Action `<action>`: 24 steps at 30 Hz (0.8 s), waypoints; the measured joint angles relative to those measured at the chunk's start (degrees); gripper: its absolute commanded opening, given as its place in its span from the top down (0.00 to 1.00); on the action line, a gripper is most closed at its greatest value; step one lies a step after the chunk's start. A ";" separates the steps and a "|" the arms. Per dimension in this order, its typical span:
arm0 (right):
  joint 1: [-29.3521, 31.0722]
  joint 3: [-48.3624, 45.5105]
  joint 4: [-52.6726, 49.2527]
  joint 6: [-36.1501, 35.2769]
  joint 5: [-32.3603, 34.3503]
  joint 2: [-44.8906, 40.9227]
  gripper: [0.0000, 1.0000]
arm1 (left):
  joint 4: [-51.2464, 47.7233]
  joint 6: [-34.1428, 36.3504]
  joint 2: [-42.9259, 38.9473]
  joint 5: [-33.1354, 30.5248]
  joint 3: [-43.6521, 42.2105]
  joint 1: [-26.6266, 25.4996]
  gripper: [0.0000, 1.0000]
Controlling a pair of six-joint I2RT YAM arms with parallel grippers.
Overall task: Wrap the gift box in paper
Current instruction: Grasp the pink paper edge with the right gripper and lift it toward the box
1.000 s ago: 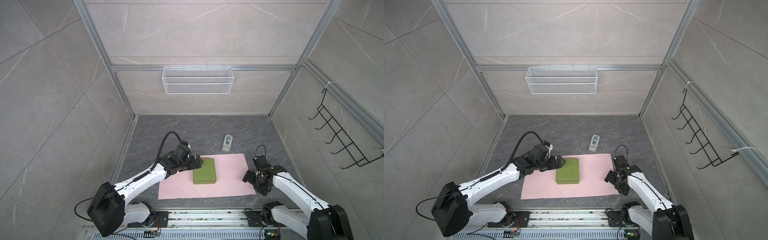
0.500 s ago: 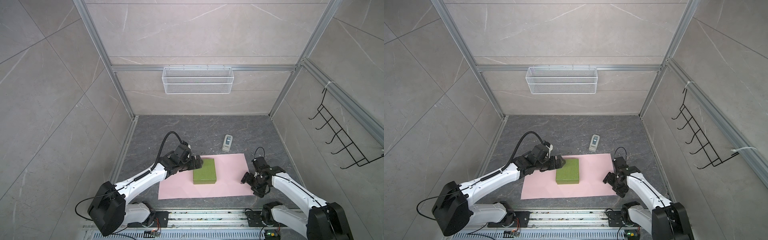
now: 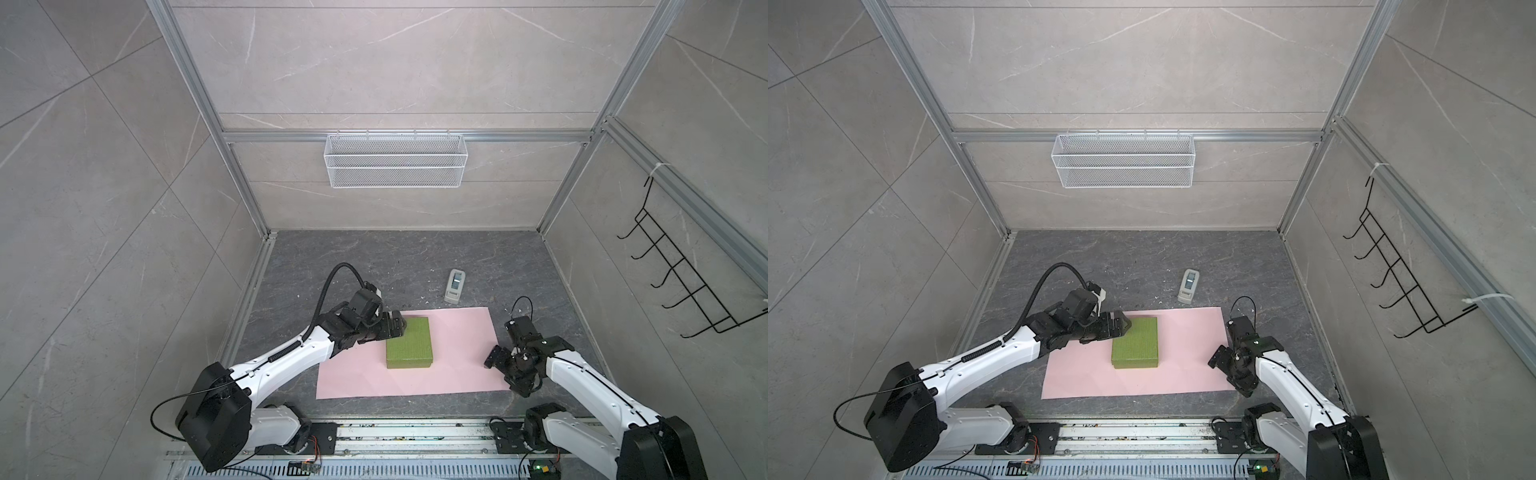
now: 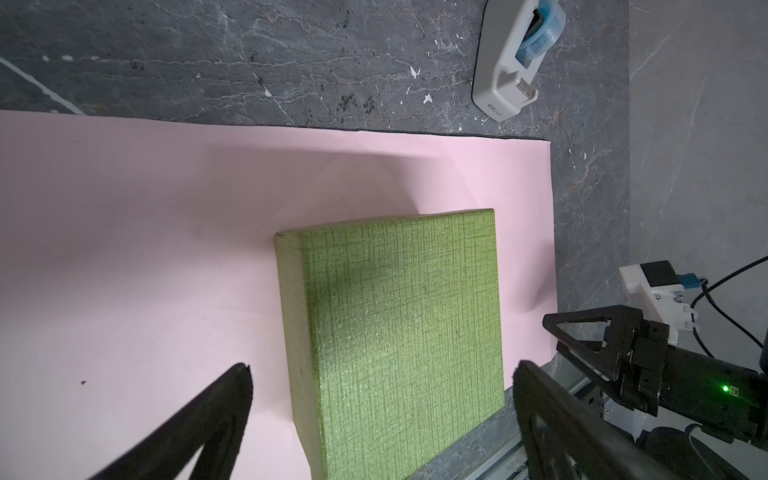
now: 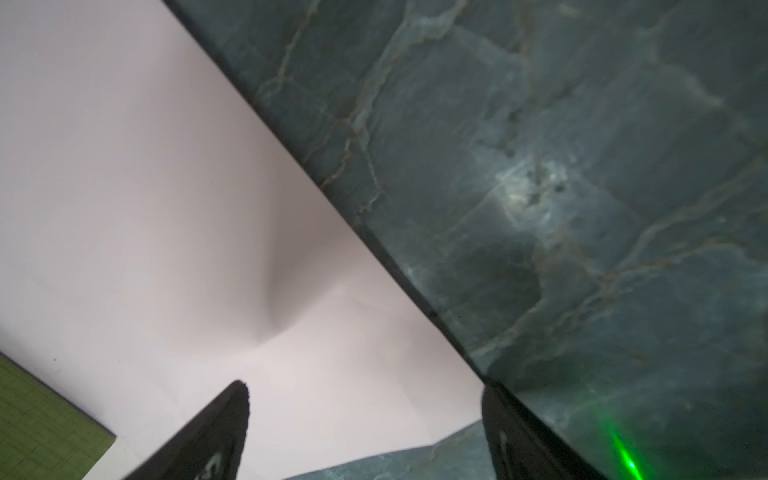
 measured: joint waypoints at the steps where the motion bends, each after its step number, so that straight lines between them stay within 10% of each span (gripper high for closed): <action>1: 0.04 0.02 0.13 0.13 0.11 0.57 0.10 | 0.00 0.00 0.07 0.15 0.00 0.00 0.01; 24: 0.52 -3.26 16.02 -7.10 -10.27 -8.66 0.15 | -0.48 0.42 0.50 0.76 1.03 0.00 0.01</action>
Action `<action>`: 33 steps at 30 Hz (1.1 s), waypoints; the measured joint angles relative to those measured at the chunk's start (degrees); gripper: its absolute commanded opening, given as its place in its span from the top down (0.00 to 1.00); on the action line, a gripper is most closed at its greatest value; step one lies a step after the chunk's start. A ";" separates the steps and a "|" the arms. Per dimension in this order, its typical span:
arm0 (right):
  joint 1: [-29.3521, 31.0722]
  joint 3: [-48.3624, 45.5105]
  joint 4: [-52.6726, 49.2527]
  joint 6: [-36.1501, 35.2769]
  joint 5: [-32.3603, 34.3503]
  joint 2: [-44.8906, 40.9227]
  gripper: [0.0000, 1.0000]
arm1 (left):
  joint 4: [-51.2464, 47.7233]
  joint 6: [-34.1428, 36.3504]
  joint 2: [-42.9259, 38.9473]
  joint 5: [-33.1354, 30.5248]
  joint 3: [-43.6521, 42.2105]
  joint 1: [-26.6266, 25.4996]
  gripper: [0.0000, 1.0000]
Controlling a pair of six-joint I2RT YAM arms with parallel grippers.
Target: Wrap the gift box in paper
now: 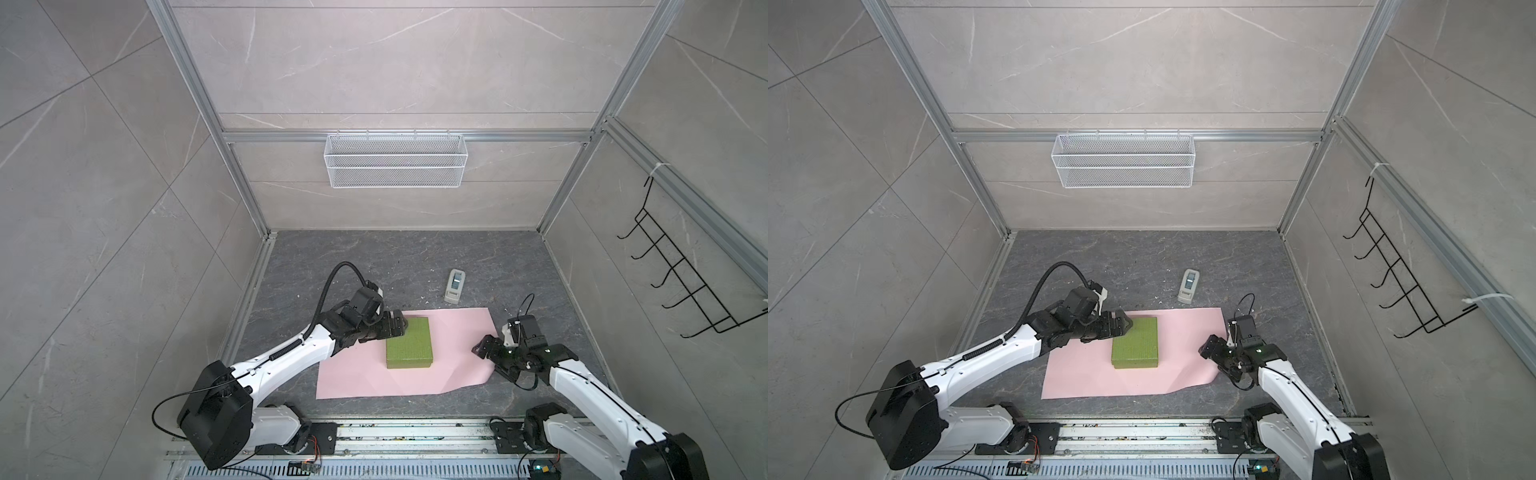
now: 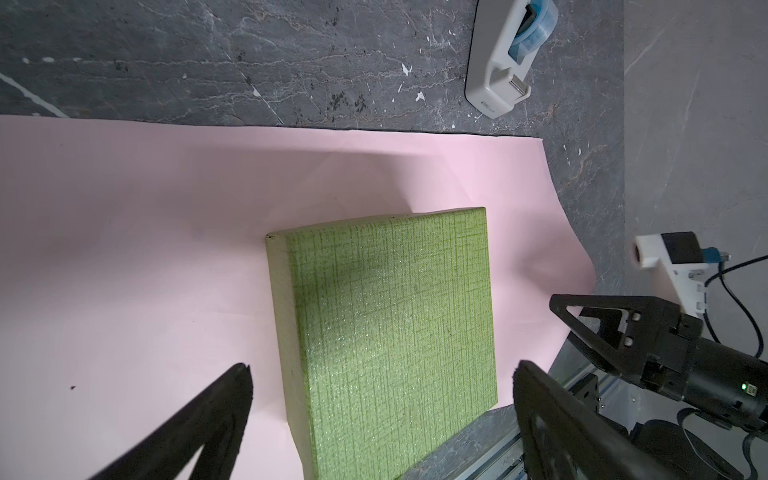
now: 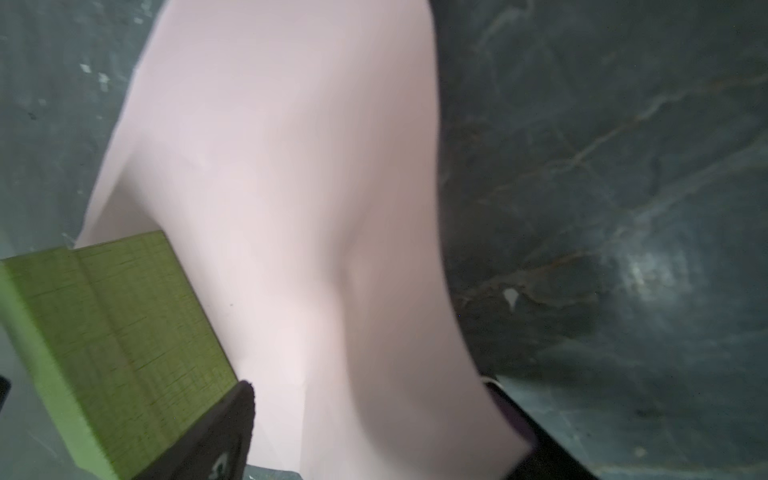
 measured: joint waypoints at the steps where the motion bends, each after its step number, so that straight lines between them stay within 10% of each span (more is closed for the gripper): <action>1: 0.00 -0.13 0.61 -0.72 -0.33 -1.62 0.15 | 0.00 -0.02 0.00 -0.02 0.00 0.00 0.01; 33: 0.00 1.36 13.22 -16.09 -10.84 2.10 0.15 | -2.19 1.99 0.04 -0.44 4.70 0.02 0.01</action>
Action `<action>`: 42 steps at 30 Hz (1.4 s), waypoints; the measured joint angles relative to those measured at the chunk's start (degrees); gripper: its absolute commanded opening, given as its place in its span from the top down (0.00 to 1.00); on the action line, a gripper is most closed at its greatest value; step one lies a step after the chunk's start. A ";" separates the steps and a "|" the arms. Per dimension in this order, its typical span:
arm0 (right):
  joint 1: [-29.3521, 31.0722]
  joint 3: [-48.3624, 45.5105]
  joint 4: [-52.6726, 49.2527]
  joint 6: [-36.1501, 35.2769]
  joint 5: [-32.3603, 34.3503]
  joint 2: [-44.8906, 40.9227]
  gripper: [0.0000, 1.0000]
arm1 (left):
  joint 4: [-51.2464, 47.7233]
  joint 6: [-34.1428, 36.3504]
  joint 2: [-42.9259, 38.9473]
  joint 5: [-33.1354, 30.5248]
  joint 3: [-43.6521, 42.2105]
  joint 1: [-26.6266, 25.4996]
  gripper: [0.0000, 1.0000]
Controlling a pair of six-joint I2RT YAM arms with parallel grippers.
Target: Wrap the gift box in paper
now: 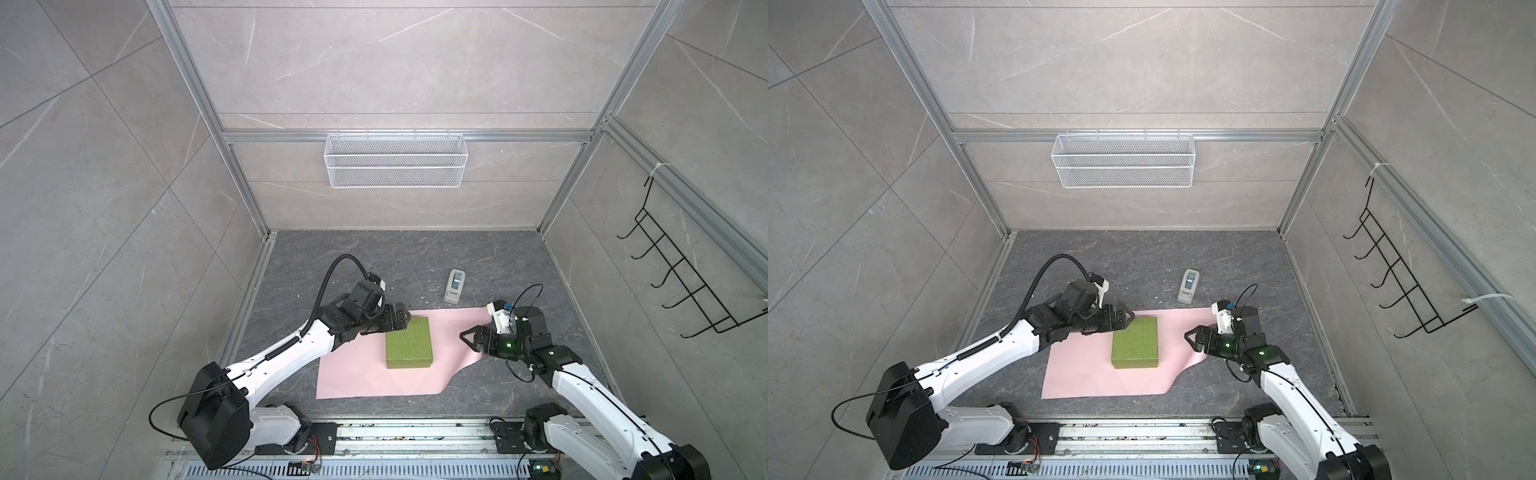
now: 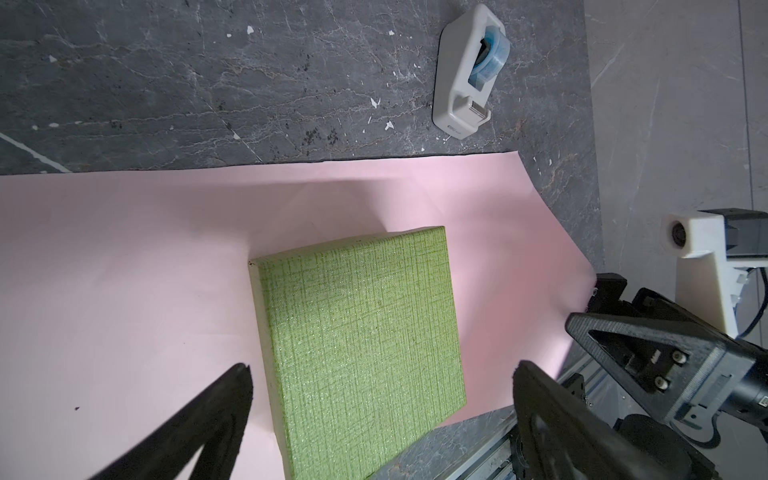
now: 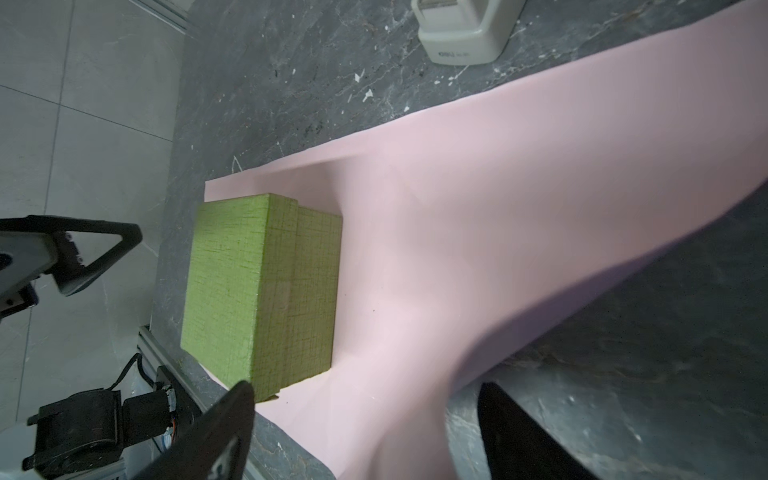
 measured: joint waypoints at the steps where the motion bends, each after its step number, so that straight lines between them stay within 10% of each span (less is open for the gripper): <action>1: 0.00 0.35 -0.04 0.50 1.11 1.03 0.16 | -0.04 0.09 0.00 -0.07 0.00 -0.02 0.01; 42: 0.00 2.32 -5.90 4.24 10.38 5.11 0.25 | 8.74 -11.39 9.16 14.19 -7.28 2.73 0.02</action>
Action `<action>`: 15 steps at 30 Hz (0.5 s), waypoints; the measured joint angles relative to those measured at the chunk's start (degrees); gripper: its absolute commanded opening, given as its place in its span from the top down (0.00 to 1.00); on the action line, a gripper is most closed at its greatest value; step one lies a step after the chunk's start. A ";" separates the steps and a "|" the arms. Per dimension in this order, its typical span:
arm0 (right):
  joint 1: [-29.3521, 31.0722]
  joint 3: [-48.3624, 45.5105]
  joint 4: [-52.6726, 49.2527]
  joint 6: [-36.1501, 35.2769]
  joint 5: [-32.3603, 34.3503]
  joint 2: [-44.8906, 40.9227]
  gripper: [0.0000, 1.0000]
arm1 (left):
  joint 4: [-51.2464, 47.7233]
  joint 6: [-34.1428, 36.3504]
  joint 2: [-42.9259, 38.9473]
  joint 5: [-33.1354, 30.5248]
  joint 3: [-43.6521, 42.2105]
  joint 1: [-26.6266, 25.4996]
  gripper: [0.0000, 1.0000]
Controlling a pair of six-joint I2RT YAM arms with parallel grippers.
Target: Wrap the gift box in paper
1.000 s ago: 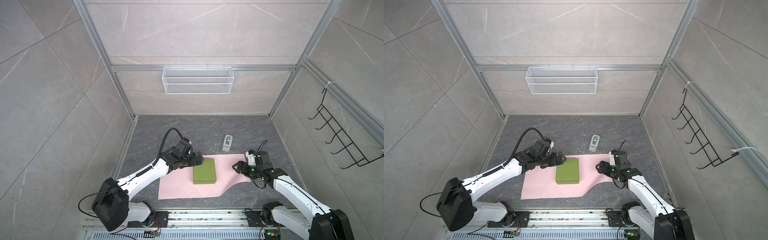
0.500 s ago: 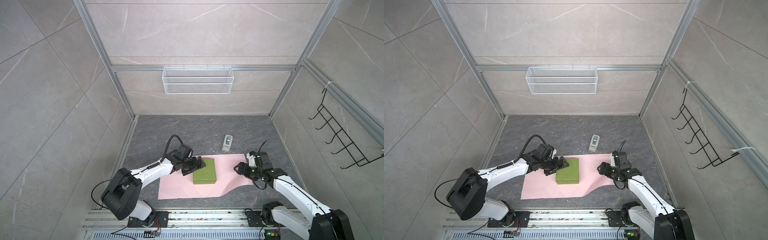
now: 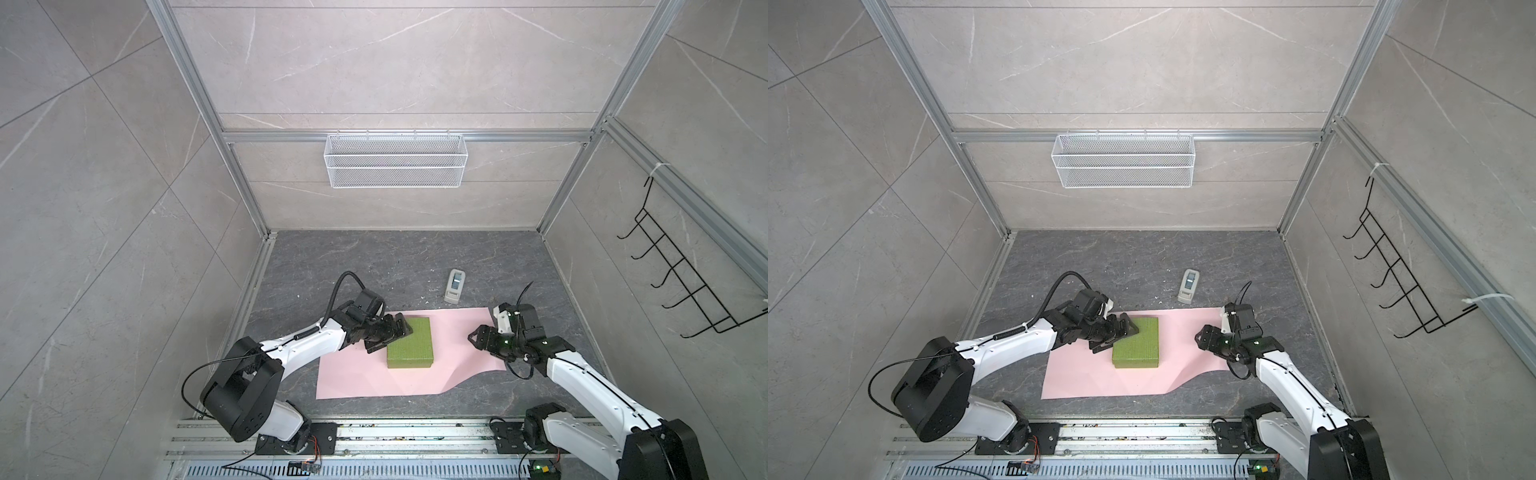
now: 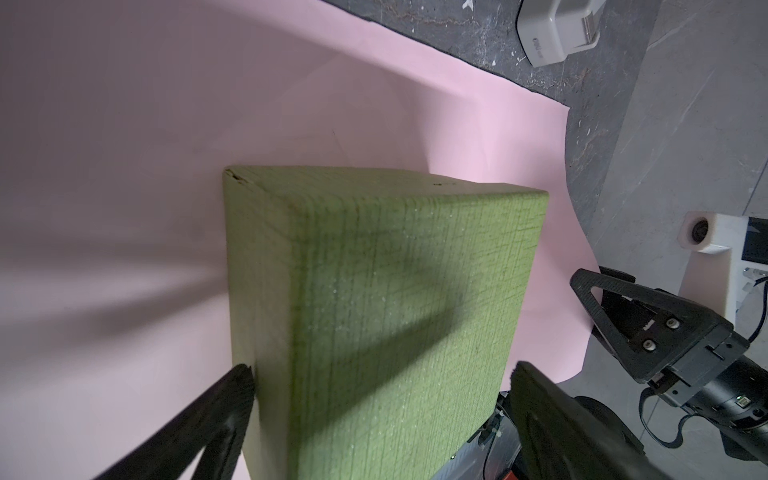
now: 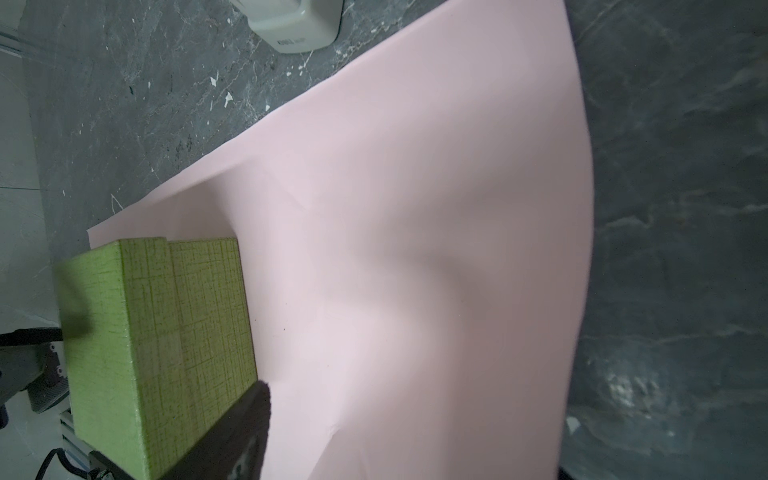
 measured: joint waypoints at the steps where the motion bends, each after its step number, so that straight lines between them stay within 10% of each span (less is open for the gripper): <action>1: 0.00 0.00 0.00 0.00 0.00 0.00 0.25 | 0.09 -0.15 -0.04 0.00 -0.22 -0.02 0.02; 15: 0.00 -0.04 0.00 0.17 -0.02 0.00 0.26 | 0.83 -2.32 -1.92 0.87 -2.27 -0.98 0.02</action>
